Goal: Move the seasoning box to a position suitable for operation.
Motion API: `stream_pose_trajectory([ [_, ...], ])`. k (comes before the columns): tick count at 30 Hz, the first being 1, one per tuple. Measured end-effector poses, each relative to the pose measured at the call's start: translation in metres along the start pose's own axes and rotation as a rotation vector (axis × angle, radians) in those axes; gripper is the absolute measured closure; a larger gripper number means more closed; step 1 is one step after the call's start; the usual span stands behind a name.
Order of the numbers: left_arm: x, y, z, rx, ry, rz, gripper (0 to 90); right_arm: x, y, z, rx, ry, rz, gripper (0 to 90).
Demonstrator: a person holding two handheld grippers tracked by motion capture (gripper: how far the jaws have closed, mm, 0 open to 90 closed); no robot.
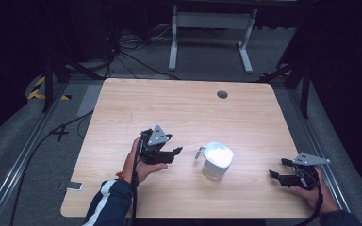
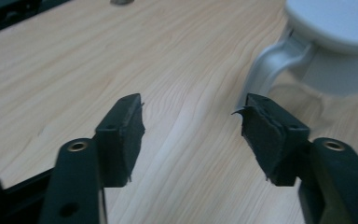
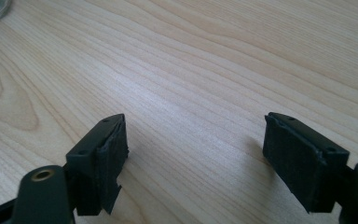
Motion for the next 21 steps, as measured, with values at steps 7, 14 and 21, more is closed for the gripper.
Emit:
stream_pose_trajectory([
  [7,-0.021,-0.019,0.016,0.087,-0.051,0.039,64.8,0.000,0.000,0.000,0.001,0.000,0.000,21.7],
  [14,-0.034,-0.035,0.029,0.166,-0.082,0.069,85.3,0.000,0.000,0.000,0.005,0.000,0.003,21.7],
  [21,-0.037,-0.046,0.046,0.206,-0.065,0.097,89.0,0.000,0.001,-0.001,0.012,0.000,0.008,21.8],
])
Point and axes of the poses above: each handheld gripper's, and its own axes: z roughly forward along the jaws, x roughly out of its underside, y roughly to its left, the point moved 8 cm from there along z, roughly forward along the jaws, and after that the axes turned 14 degrees about -y, right-handed, at the moved point
